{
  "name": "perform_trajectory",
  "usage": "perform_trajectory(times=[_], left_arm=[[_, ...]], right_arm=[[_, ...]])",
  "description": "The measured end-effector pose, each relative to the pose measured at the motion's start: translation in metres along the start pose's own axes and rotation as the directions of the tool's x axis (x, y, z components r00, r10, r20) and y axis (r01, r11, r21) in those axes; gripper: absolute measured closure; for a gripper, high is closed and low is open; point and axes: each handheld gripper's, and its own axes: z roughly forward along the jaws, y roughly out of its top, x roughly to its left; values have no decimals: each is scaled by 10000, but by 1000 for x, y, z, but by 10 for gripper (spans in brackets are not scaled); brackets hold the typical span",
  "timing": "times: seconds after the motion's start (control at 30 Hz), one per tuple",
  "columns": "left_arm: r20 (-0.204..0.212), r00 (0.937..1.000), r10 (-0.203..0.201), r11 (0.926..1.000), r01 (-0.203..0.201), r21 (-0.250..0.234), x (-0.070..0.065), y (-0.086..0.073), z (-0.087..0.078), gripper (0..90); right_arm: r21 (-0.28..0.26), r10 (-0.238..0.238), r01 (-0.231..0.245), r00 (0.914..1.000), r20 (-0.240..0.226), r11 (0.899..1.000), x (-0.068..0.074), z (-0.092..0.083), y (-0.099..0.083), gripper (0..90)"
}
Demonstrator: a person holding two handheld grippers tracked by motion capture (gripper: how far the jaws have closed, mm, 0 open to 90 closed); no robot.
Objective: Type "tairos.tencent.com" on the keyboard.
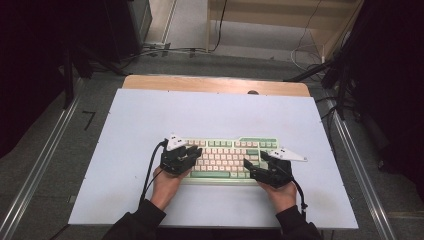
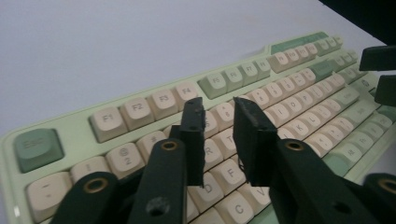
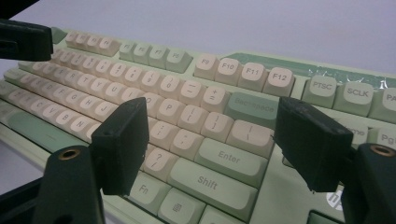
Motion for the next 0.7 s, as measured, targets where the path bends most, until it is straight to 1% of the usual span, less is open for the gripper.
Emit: perform_trajectory(times=[0.17,0.2,0.33,0.5,0.57,0.7], left_arm=[[-253,9995,-195,9998,193,-78,8,-1,-7,603],[-278,9994,-209,9998,207,-65,10,-2,-8,593],[-355,9991,-216,9998,216,-8,13,-4,-8,601],[-484,9986,-231,9997,231,-17,15,-5,-9,680],[-513,9985,-194,9998,194,7,16,-5,-9,741],[-516,9986,-66,9999,70,80,16,-6,-9,899]], right_arm=[[19,-73,73,9999,-71,10000,3,2,1,249],[22,-83,83,9999,-85,10000,3,3,1,249],[38,-113,113,9999,-108,9999,3,3,2,249],[39,-113,113,9999,-117,9999,4,4,2,249],[39,-125,126,9999,-114,9999,3,4,2,249],[55,-122,122,9999,-106,9999,3,4,2,250]])
